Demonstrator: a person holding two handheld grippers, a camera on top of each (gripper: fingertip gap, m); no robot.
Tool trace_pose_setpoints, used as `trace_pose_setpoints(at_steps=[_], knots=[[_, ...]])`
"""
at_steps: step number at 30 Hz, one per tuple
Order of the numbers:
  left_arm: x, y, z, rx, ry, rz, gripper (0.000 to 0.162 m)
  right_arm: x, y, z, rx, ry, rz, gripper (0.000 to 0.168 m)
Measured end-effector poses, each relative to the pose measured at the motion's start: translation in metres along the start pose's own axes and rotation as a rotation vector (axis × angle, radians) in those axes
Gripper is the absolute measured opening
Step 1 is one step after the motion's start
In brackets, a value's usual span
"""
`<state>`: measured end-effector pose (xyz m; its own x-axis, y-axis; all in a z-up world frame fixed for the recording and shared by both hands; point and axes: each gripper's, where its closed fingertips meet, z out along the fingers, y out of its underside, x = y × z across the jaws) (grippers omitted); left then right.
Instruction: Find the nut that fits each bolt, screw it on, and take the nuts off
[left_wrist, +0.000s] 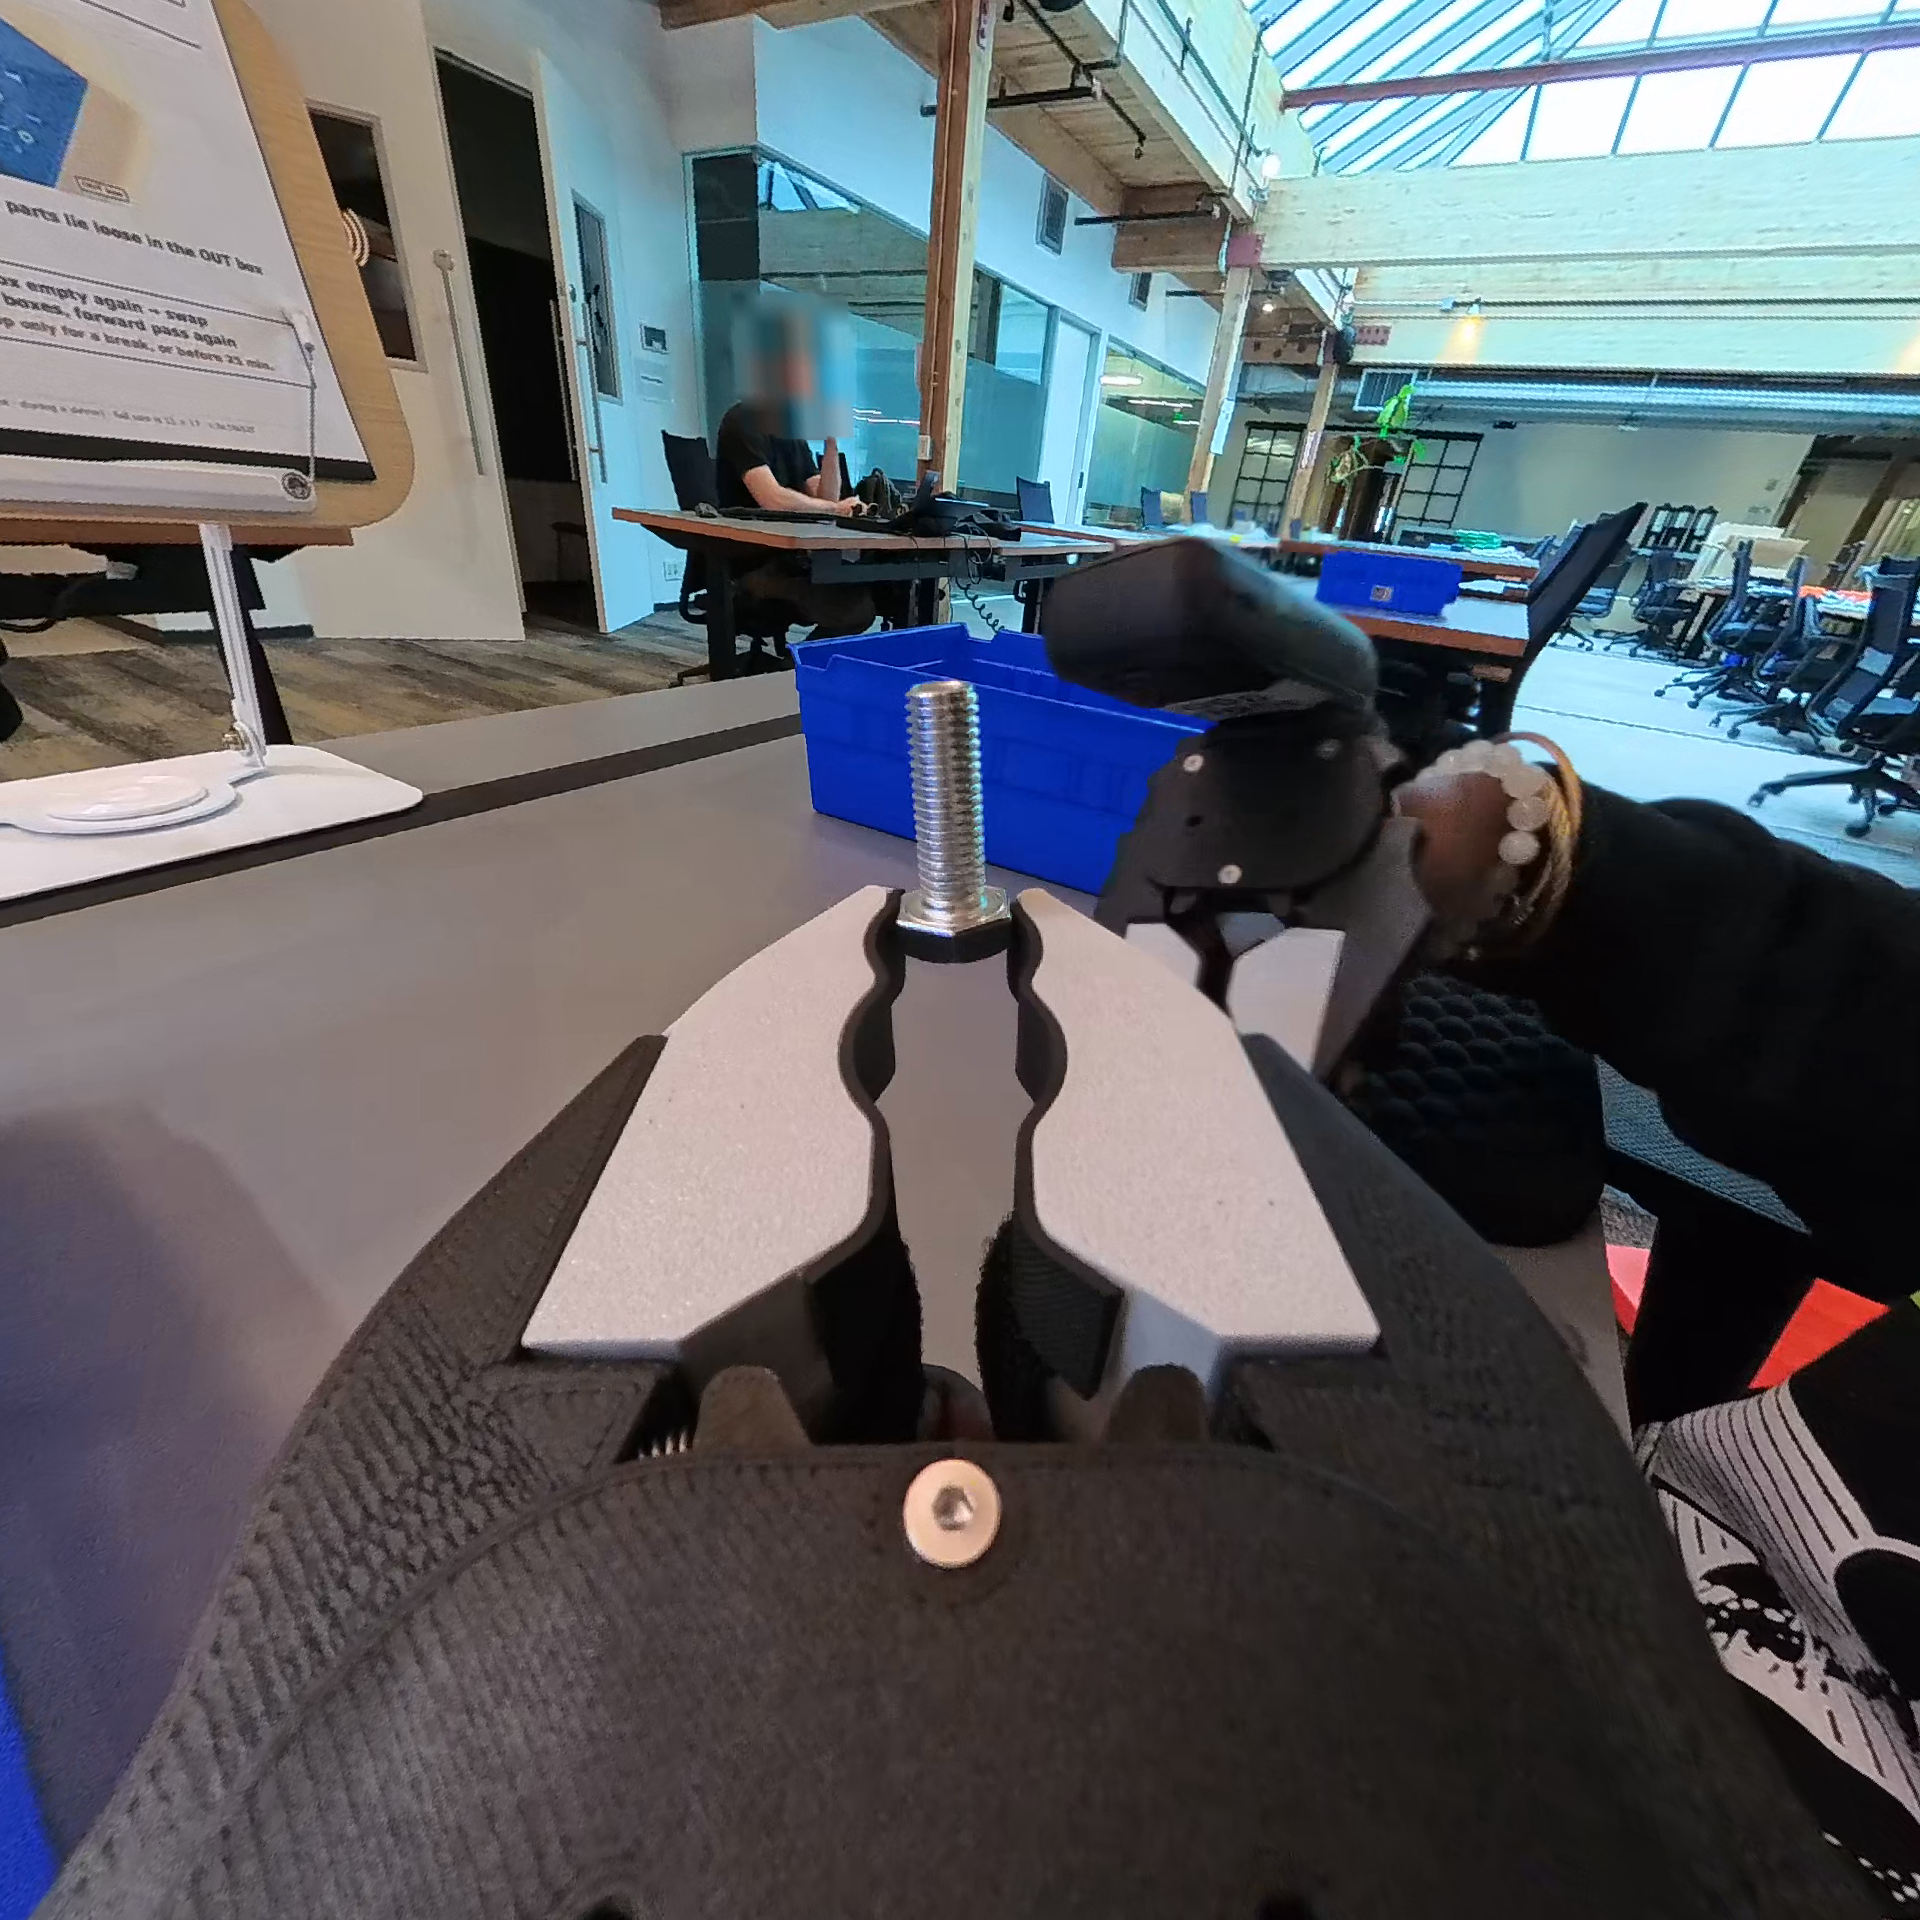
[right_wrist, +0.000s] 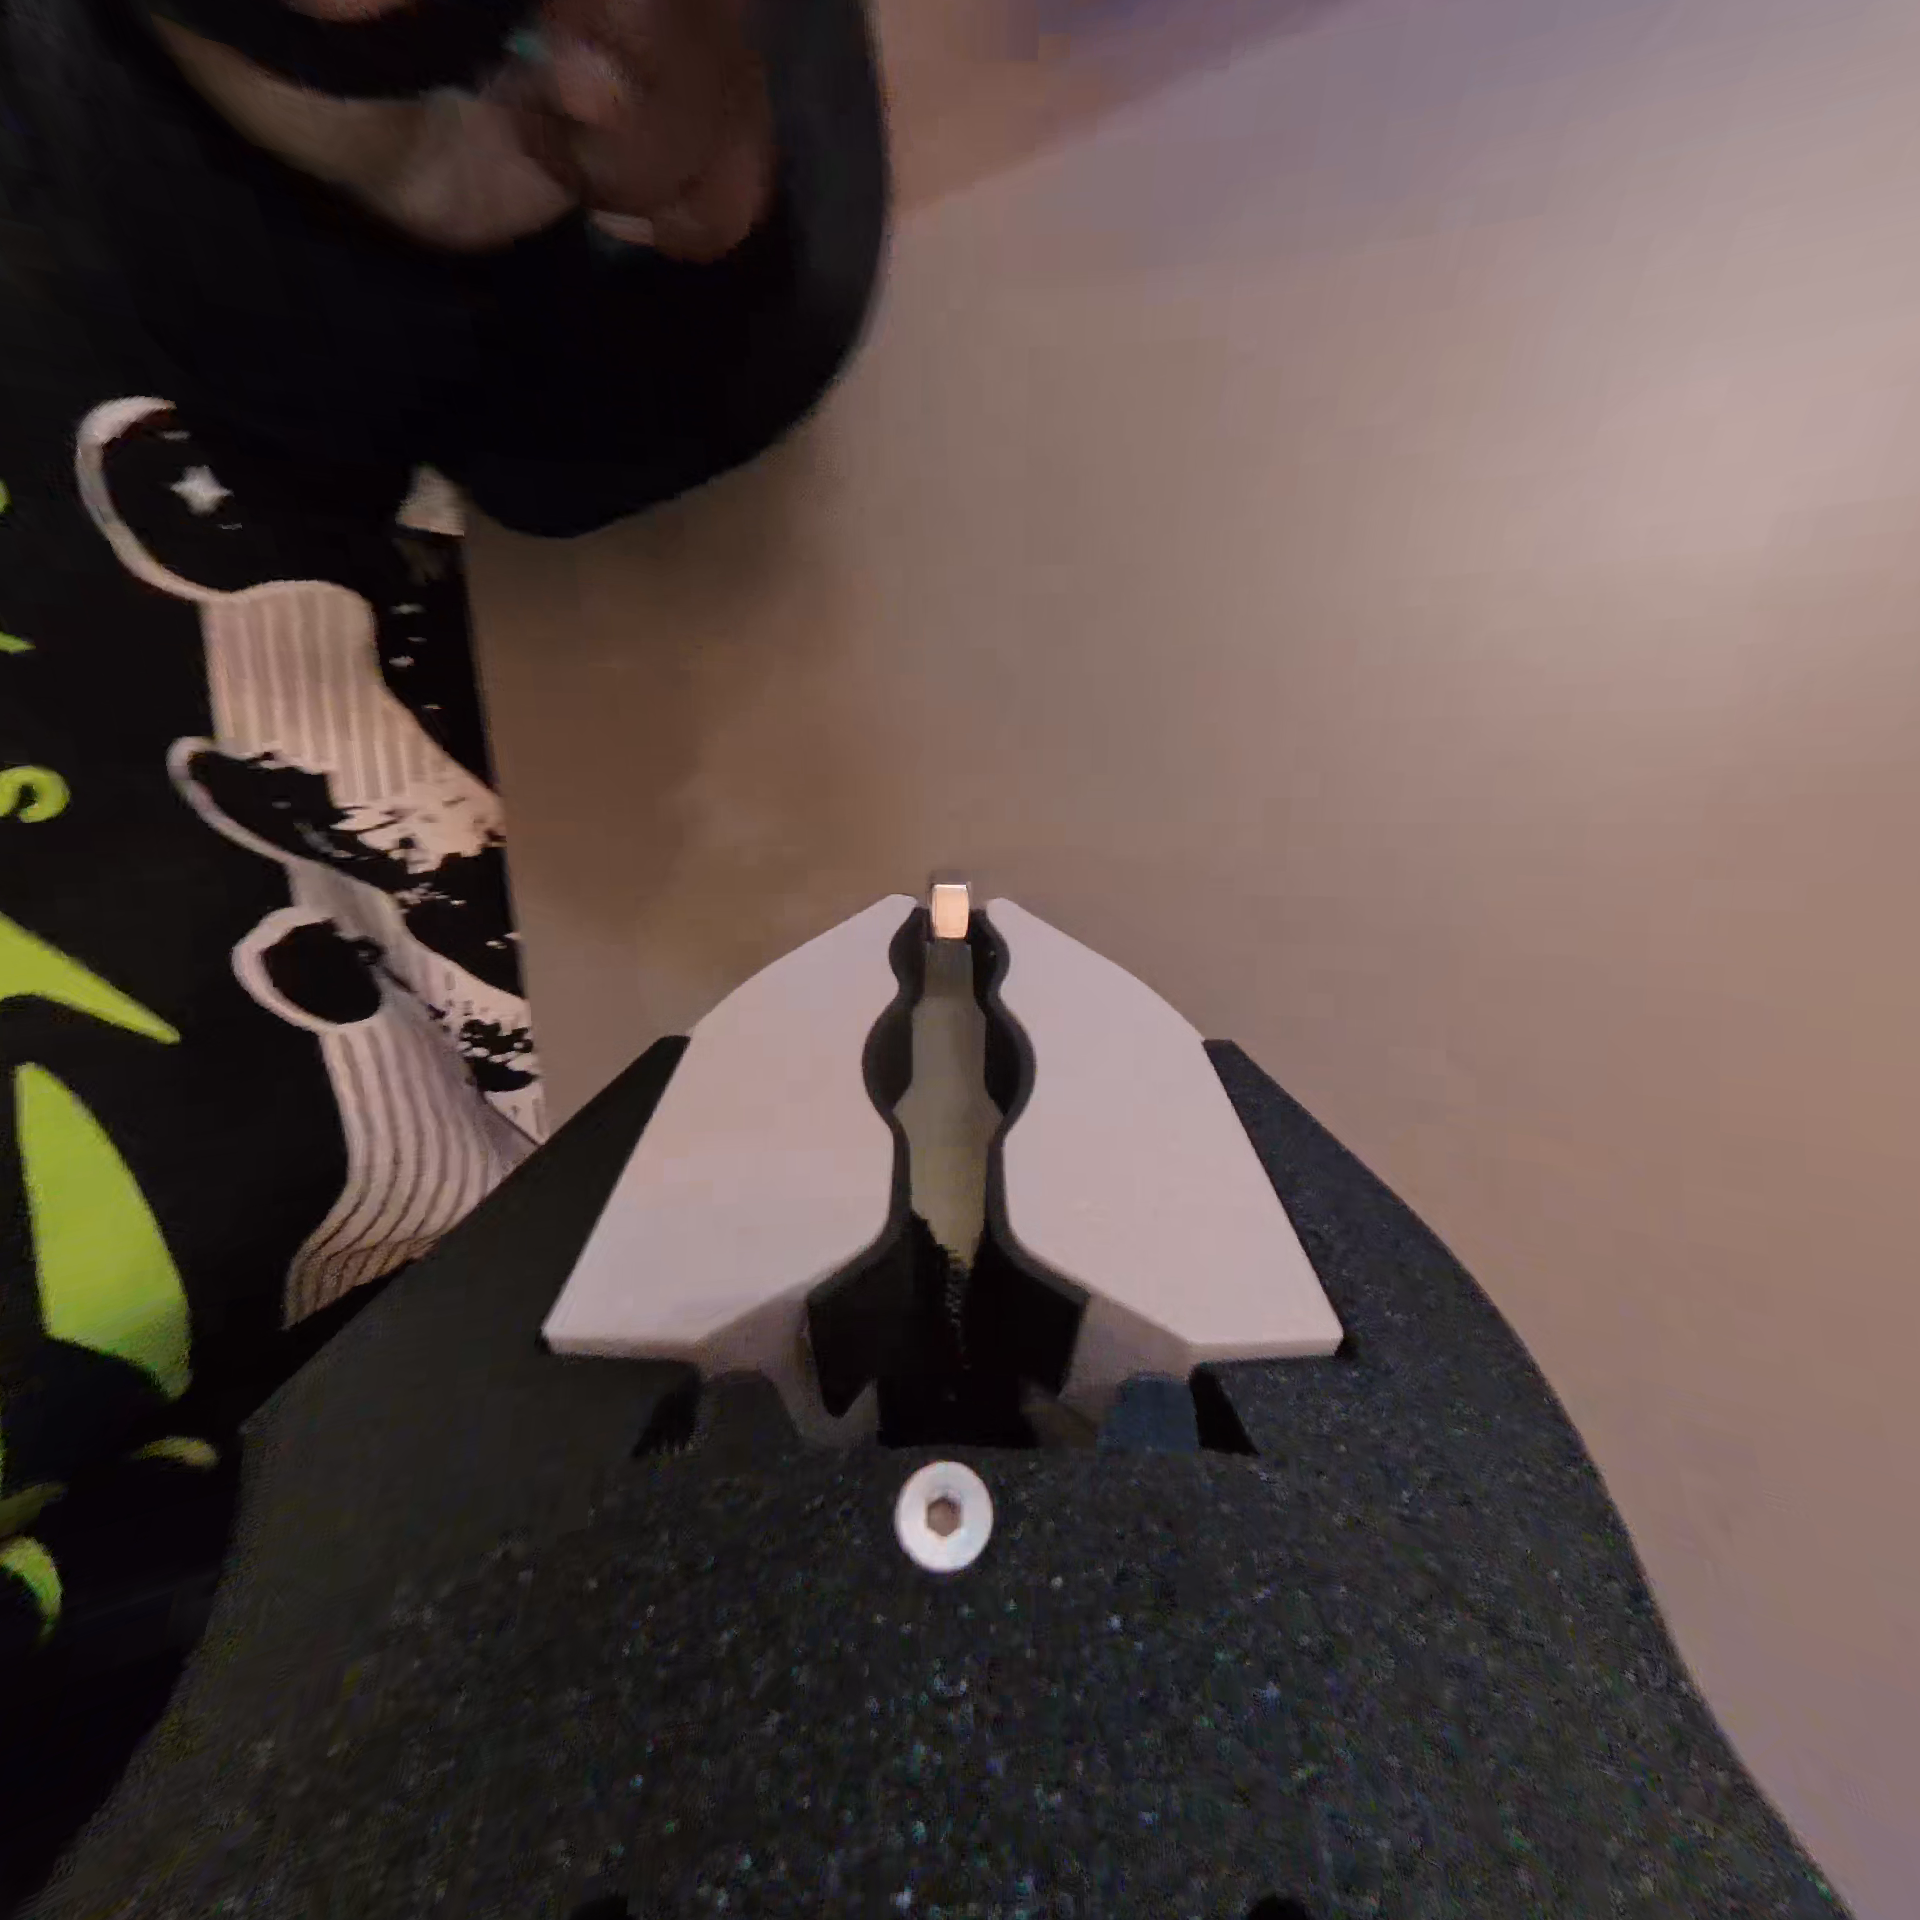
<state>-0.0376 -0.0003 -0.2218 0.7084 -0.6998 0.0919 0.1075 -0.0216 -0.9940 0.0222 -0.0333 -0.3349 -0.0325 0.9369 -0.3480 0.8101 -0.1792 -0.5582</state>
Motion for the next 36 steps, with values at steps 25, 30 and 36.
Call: trace_pose_setpoints(at_steps=[25,30,36], knots=[[0.001,0.002,0.001,-0.009,0.005,0.007,0.019,0.016,0.003,-0.002,-0.267,0.195,-0.336,0.032],[0.001,0.002,0.001,-0.009,0.005,0.011,0.019,0.017,0.002,-0.002,-0.247,0.27,-0.193,0.03],[0.002,0.002,0.001,-0.013,0.004,0.017,0.019,0.02,0.004,-0.001,-0.253,0.367,-0.089,0.03]])
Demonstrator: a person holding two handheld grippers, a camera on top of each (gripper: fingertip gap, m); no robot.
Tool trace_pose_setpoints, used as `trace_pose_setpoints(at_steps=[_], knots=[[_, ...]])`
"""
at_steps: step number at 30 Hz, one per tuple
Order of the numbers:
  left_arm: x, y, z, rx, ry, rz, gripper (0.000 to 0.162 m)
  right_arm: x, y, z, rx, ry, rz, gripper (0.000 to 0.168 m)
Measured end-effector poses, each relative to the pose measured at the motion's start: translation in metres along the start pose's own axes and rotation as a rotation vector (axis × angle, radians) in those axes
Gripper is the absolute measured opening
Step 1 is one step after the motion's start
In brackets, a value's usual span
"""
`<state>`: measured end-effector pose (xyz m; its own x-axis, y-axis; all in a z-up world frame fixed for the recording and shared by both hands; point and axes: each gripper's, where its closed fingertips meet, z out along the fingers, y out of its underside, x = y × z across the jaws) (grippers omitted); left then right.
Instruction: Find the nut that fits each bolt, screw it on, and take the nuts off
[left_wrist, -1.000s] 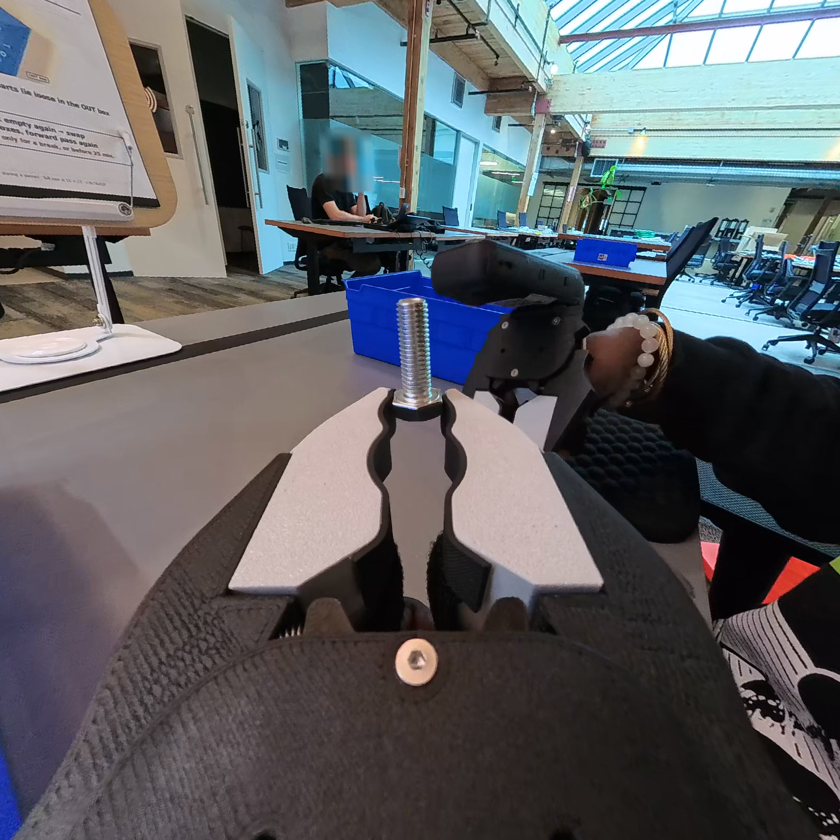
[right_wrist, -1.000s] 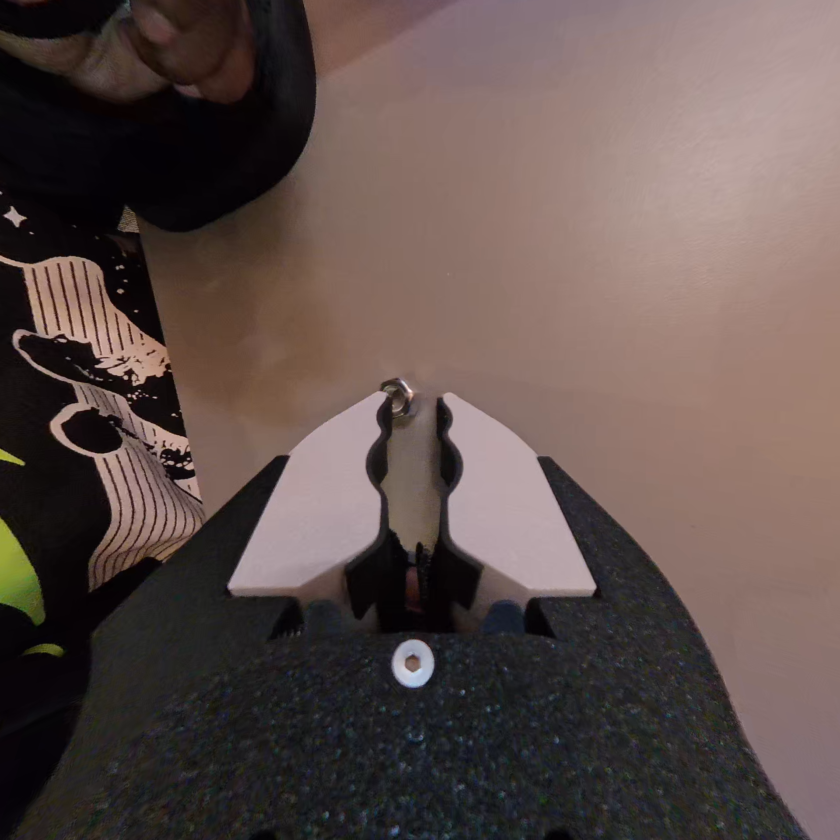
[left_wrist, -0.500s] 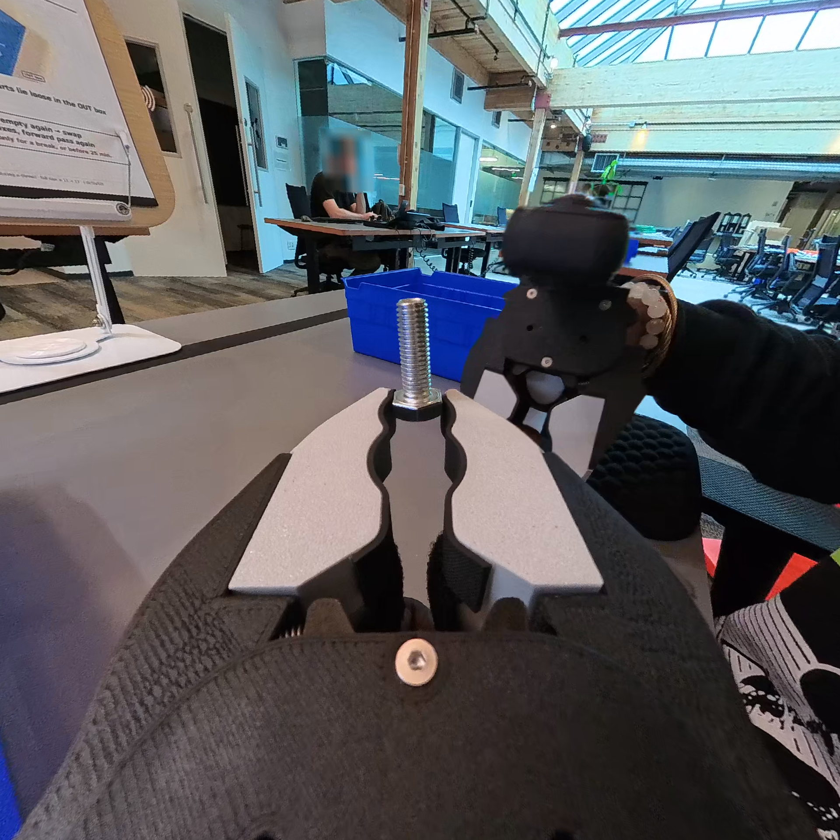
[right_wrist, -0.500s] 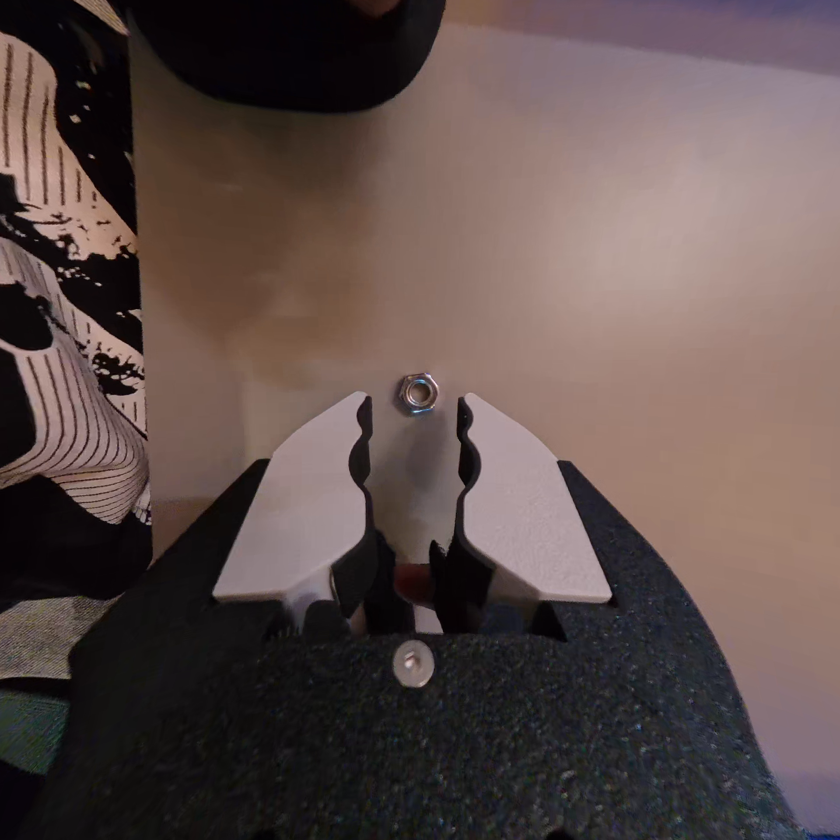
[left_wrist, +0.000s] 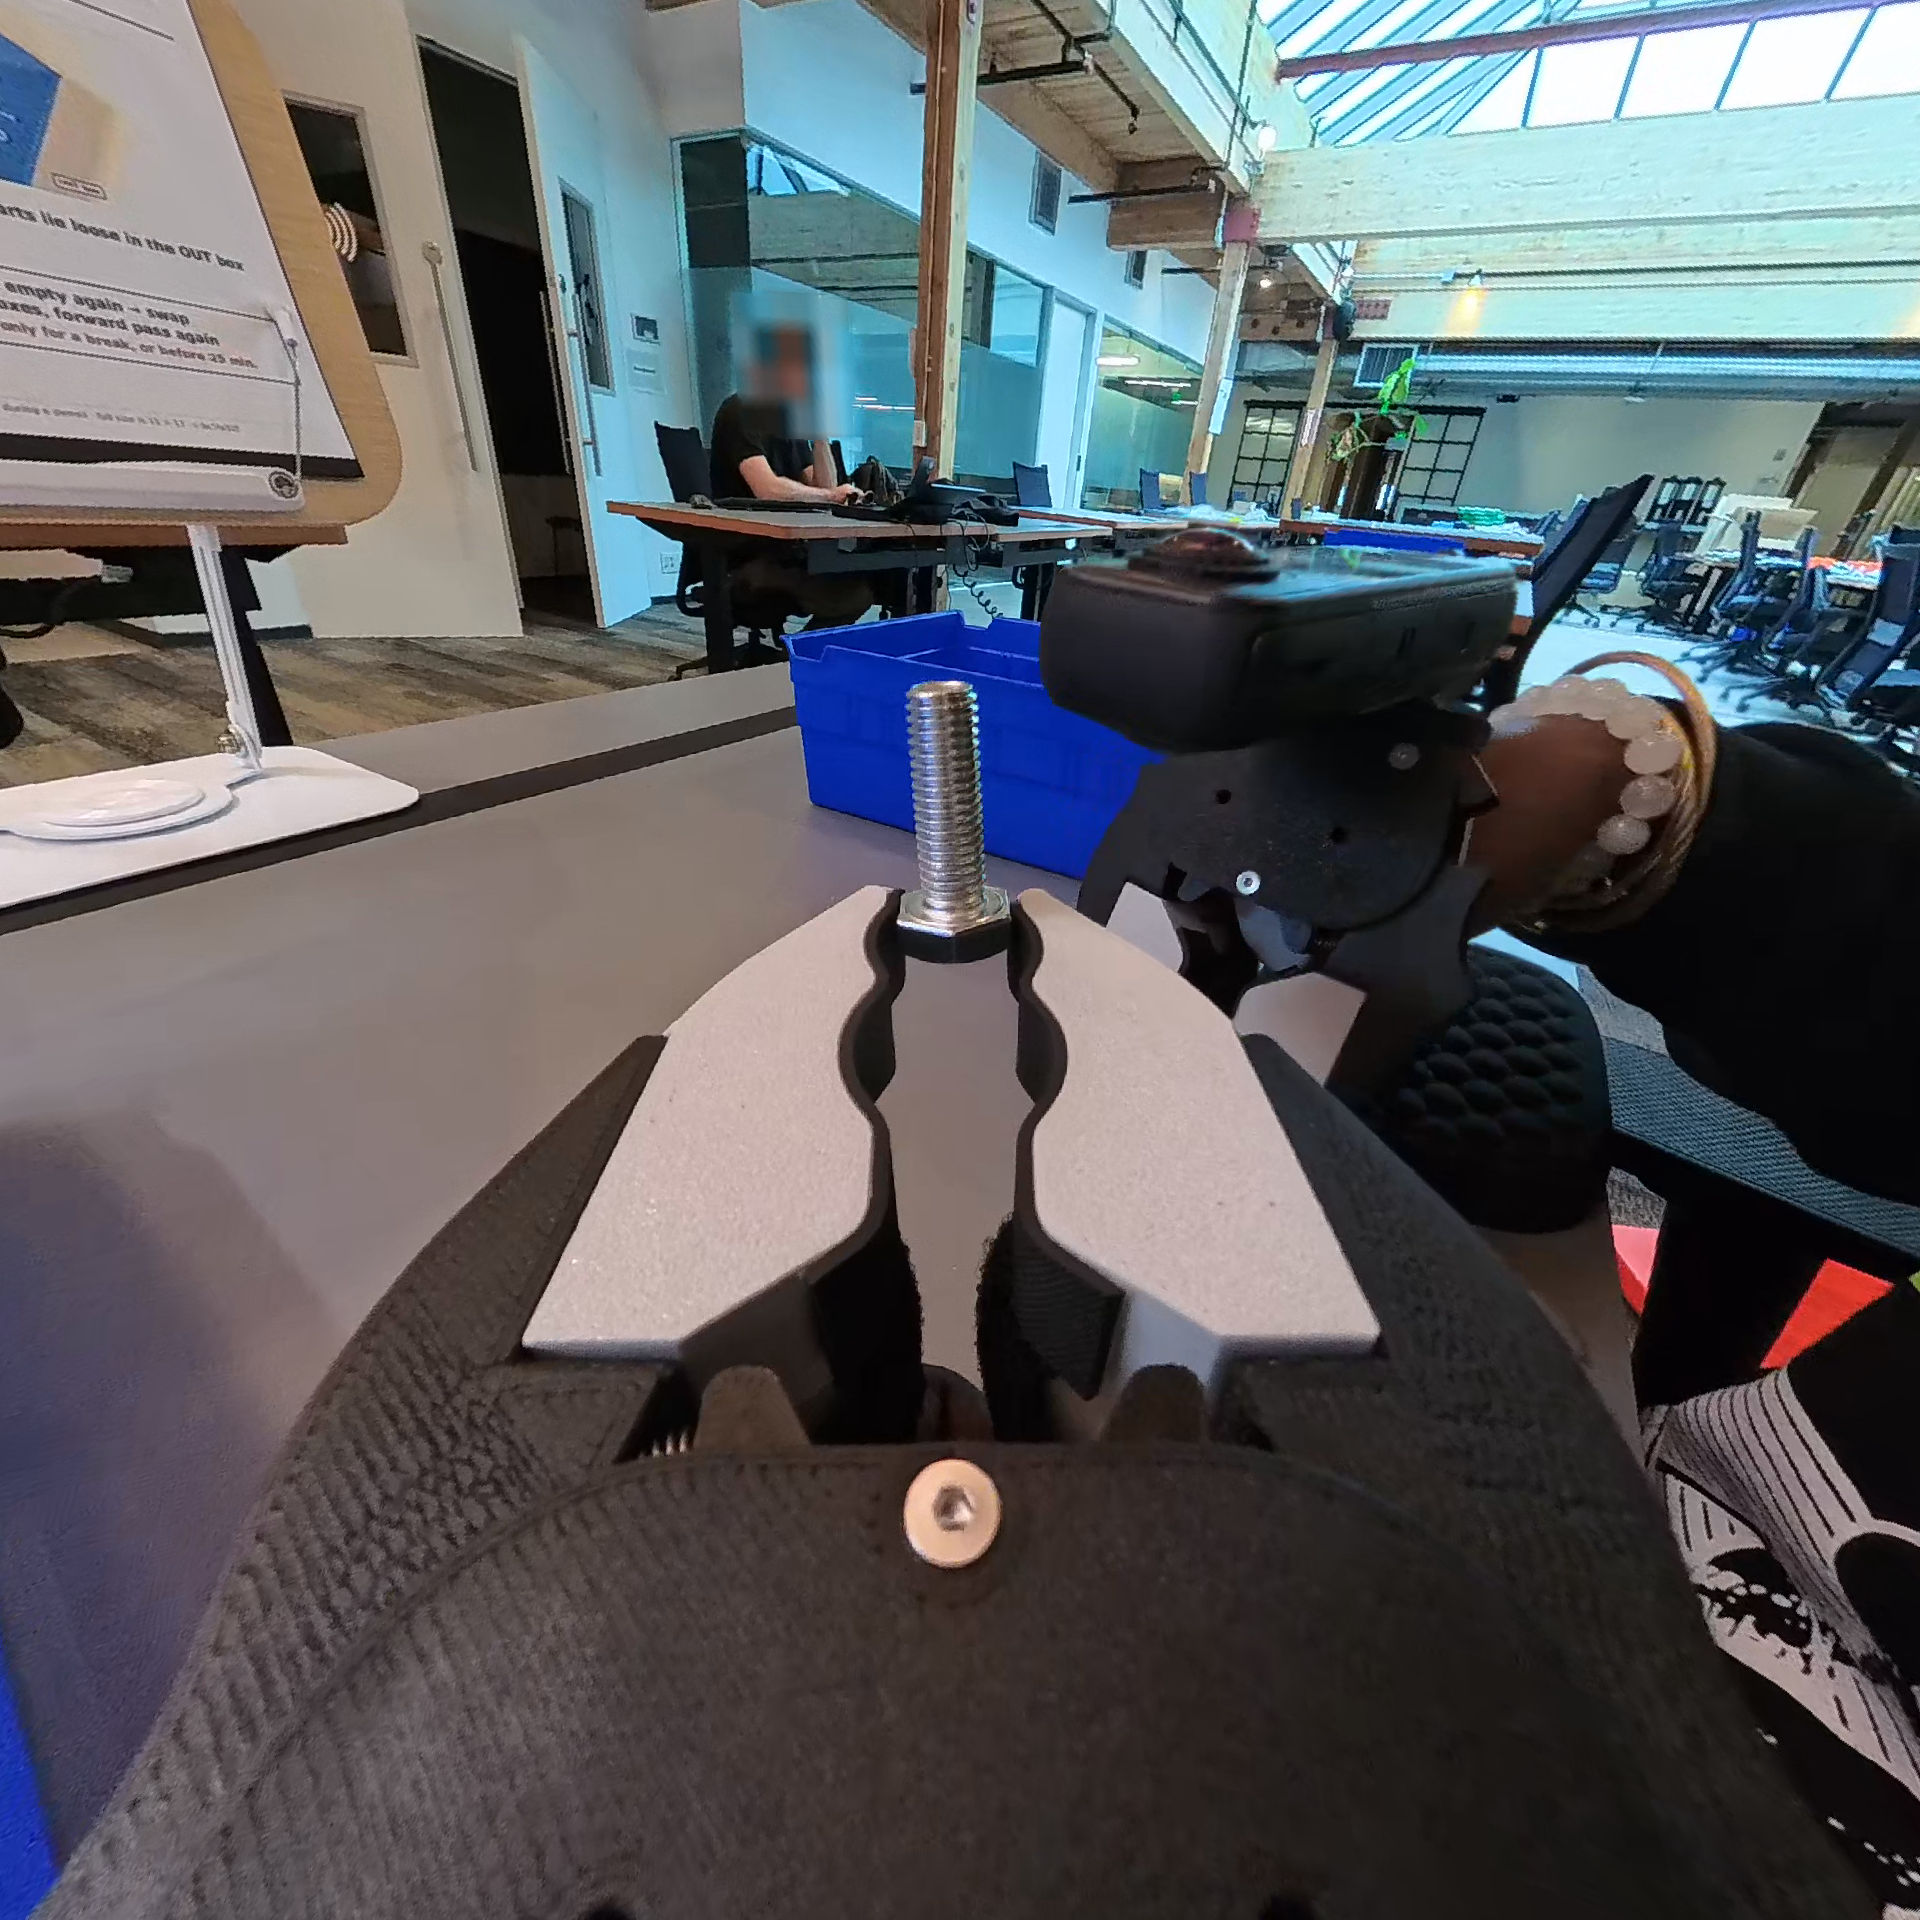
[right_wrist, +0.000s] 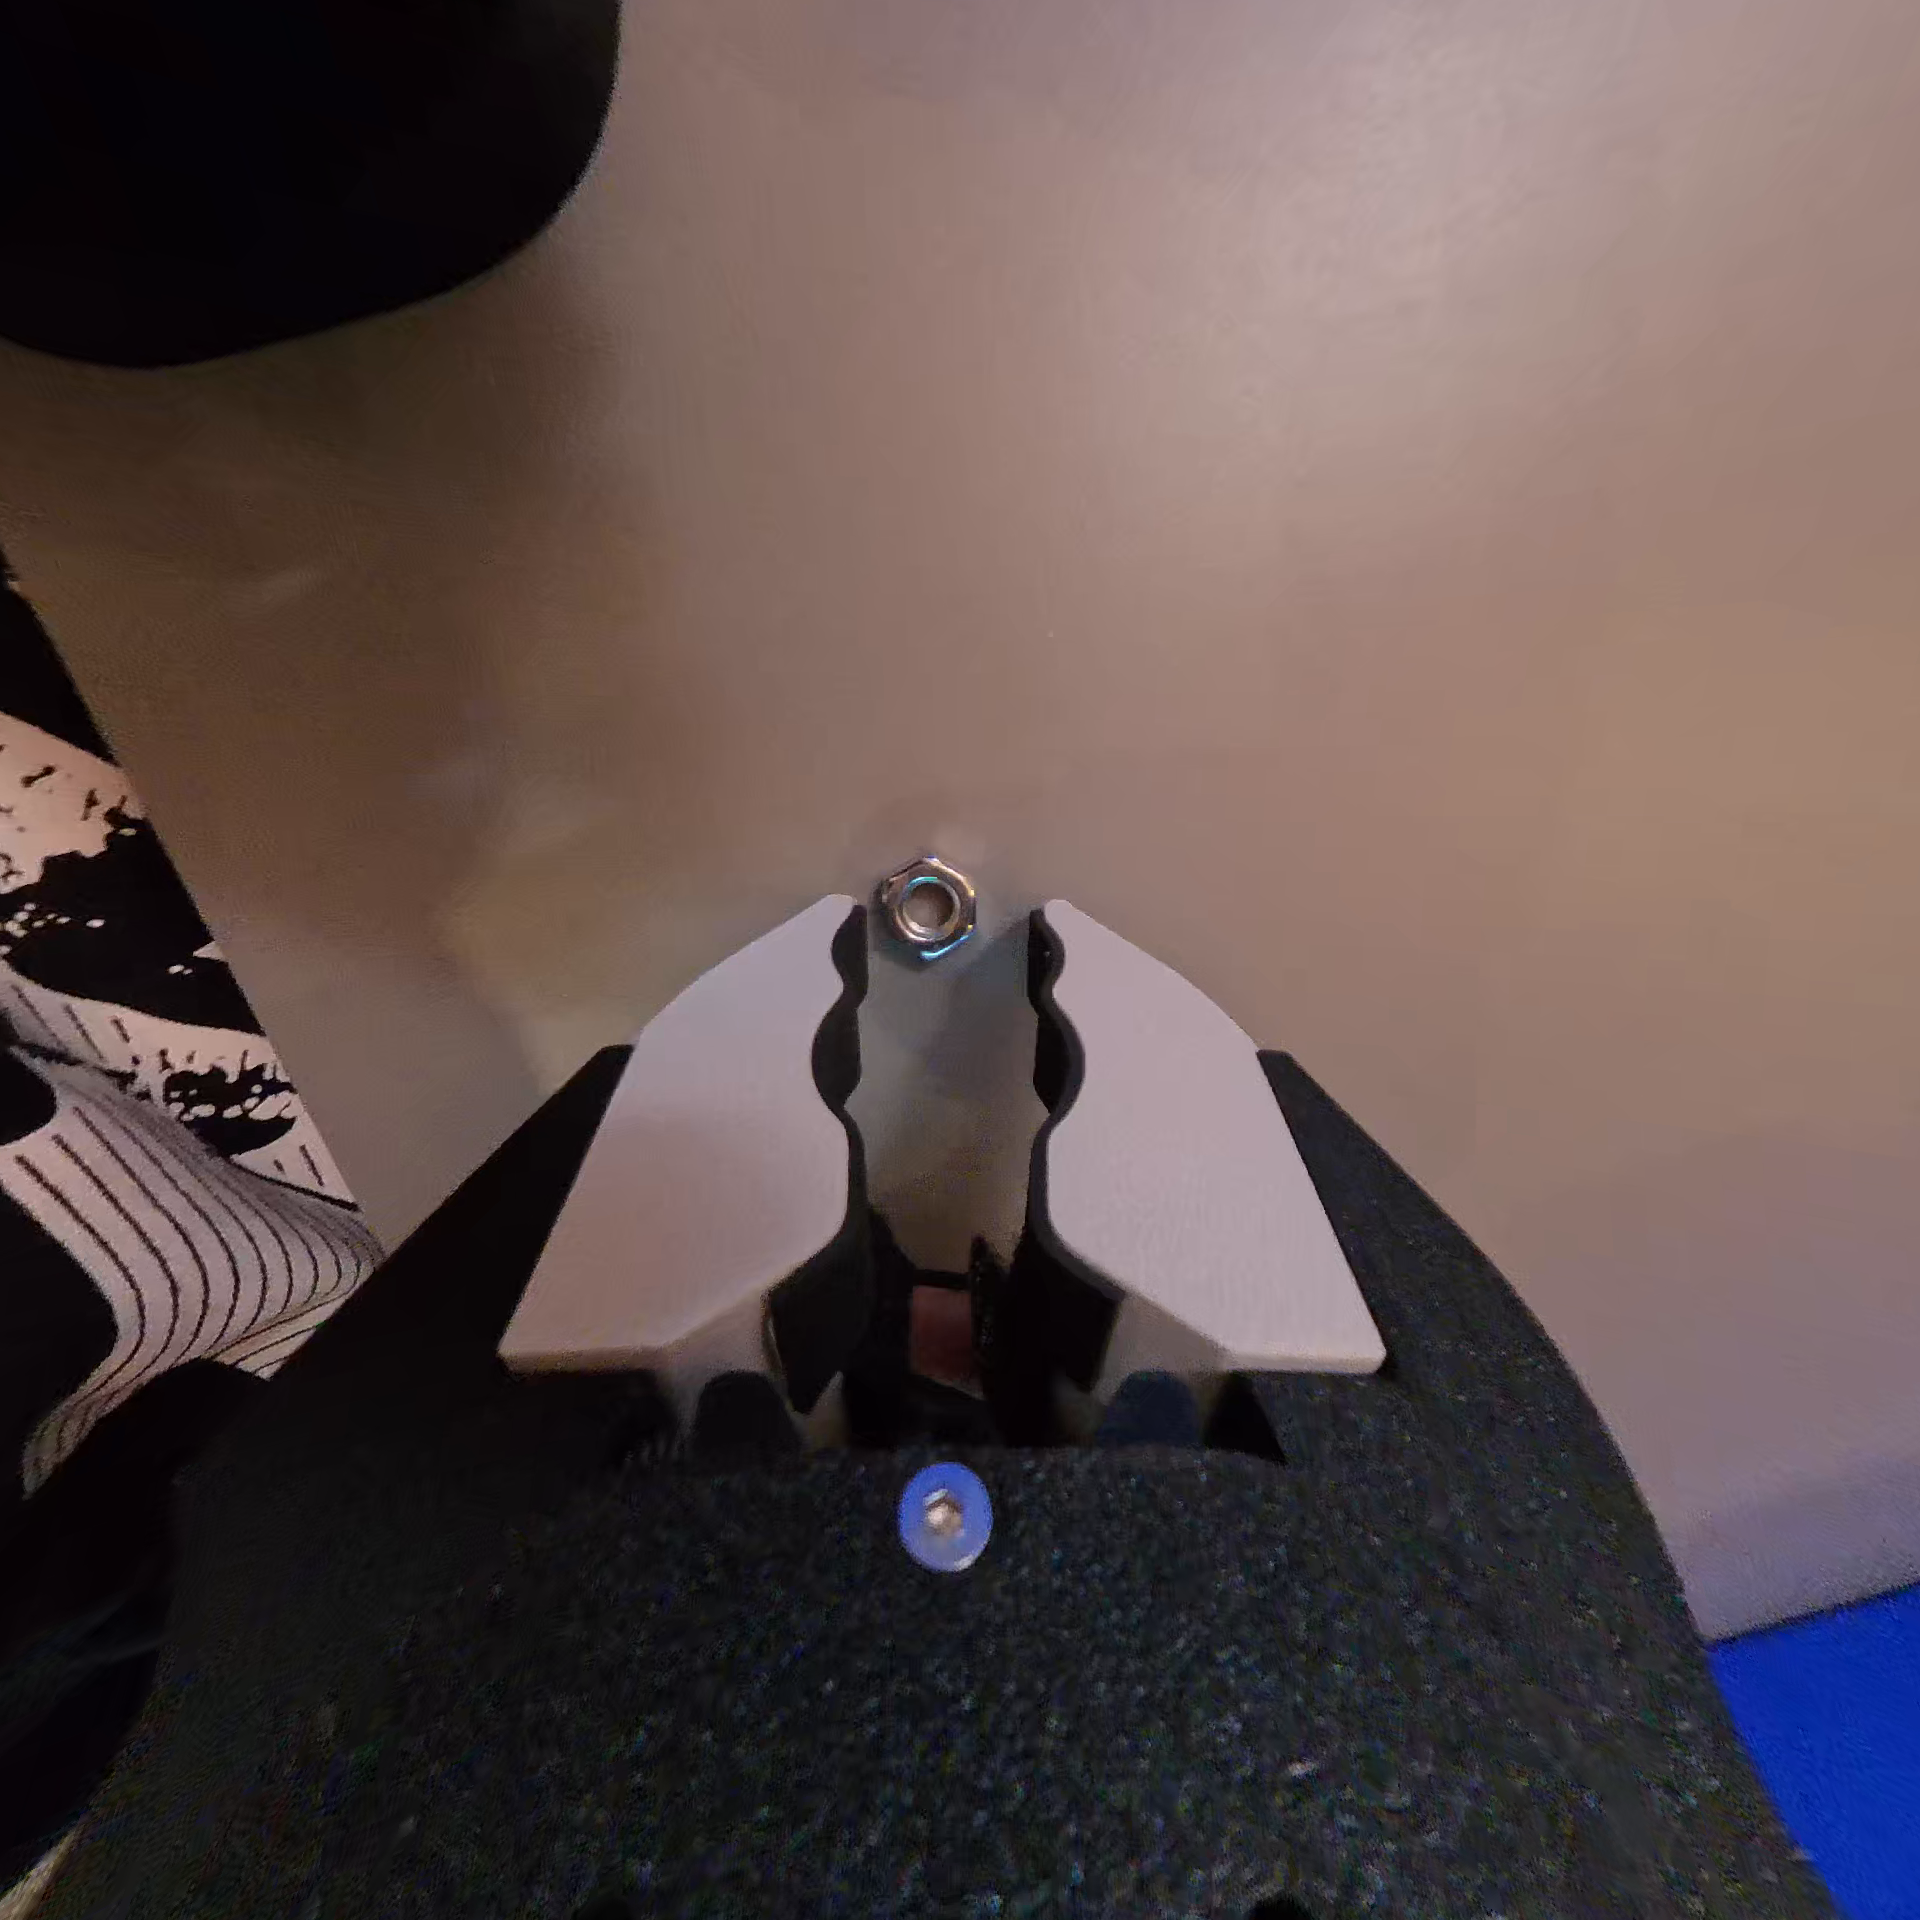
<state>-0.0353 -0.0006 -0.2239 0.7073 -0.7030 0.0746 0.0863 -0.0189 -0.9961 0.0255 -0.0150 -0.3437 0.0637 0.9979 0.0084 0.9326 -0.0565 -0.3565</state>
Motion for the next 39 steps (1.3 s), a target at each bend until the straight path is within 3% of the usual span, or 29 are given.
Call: trace_pose_setpoints(at_steps=[5,11,17,21,24,31,39], knots=[[0.001,0.001,0.0,-0.005,0.0,0.008,0.019,-0.001,0.0,0.002,-0.005,0.002,-0.003,0.018],[0.005,0.003,0.001,-0.022,0.022,0.024,0.019,-0.001,0.002,-0.003,0.036,-0.033,-0.041,0.018],[0.036,0.019,0.007,-0.128,0.176,0.163,0.019,0.004,-0.01,-0.067,0.253,-0.059,-0.061,0.018],[0.052,0.033,0.009,-0.213,0.263,0.235,0.019,-0.012,-0.026,-0.116,0.409,-0.109,-0.238,0.018],[0.059,0.042,0.009,-0.263,0.313,0.255,0.019,-0.025,-0.038,-0.134,0.436,-0.138,-0.398,0.018],[0.07,0.052,0.007,-0.32,0.388,0.282,0.019,-0.037,-0.053,-0.122,0.331,-0.197,-0.677,0.018],[0.07,0.047,0.006,-0.289,0.4,0.253,0.019,-0.039,-0.056,-0.112,0.291,-0.215,-0.769,0.018]])
